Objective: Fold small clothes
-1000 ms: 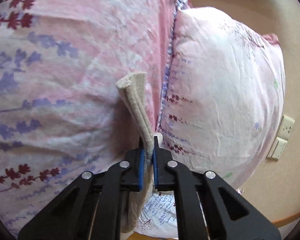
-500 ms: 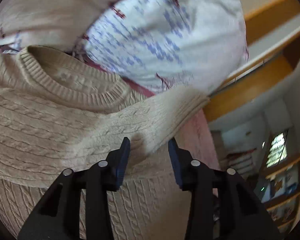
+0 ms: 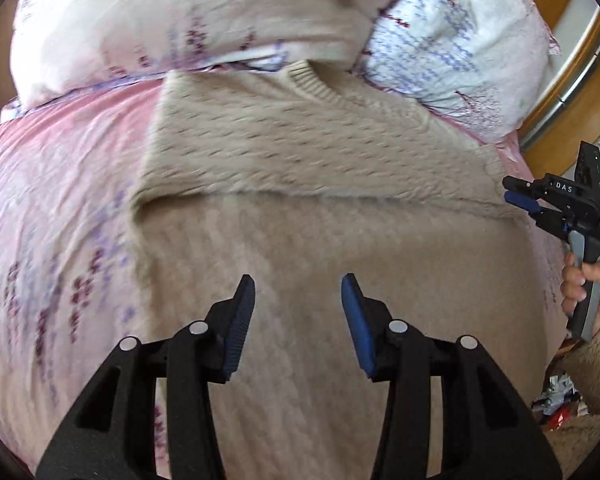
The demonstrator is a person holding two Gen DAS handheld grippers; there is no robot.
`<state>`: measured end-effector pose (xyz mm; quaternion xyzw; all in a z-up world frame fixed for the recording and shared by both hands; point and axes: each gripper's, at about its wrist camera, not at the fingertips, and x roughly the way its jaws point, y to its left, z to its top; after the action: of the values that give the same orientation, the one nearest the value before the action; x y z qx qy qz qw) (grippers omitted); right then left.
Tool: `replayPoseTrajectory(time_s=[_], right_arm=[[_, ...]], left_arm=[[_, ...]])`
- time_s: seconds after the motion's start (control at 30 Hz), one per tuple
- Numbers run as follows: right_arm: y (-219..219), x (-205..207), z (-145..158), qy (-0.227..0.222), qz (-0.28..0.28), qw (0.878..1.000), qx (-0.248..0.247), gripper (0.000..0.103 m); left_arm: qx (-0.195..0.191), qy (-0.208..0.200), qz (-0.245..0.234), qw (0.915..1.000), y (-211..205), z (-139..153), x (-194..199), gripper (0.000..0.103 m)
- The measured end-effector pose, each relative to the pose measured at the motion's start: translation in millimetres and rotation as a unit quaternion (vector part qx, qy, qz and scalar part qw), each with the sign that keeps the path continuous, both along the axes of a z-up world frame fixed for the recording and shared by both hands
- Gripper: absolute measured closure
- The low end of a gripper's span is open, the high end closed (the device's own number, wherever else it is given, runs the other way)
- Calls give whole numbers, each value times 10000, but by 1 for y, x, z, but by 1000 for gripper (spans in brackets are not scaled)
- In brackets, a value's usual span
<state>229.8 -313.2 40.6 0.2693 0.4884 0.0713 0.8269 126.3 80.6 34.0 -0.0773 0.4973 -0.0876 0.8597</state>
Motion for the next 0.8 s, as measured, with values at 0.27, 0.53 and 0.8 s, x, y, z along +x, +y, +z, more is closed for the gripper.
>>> replayPoseTrajectory(time_s=[0.27, 0.53, 0.8], right_arm=[[17, -2, -10, -48, 256, 9996, -146, 93], [22, 0, 47, -1103, -49, 9882, -1064, 95], [-21, -15, 10, -216, -201, 9989, -364, 63]], left_arm=[[-207, 222, 849, 9959, 66, -18, -50, 56], [-361, 236, 726, 9964, 58, -23, -57, 53], [-815, 267, 691, 9939, 63, -22, -65, 53]])
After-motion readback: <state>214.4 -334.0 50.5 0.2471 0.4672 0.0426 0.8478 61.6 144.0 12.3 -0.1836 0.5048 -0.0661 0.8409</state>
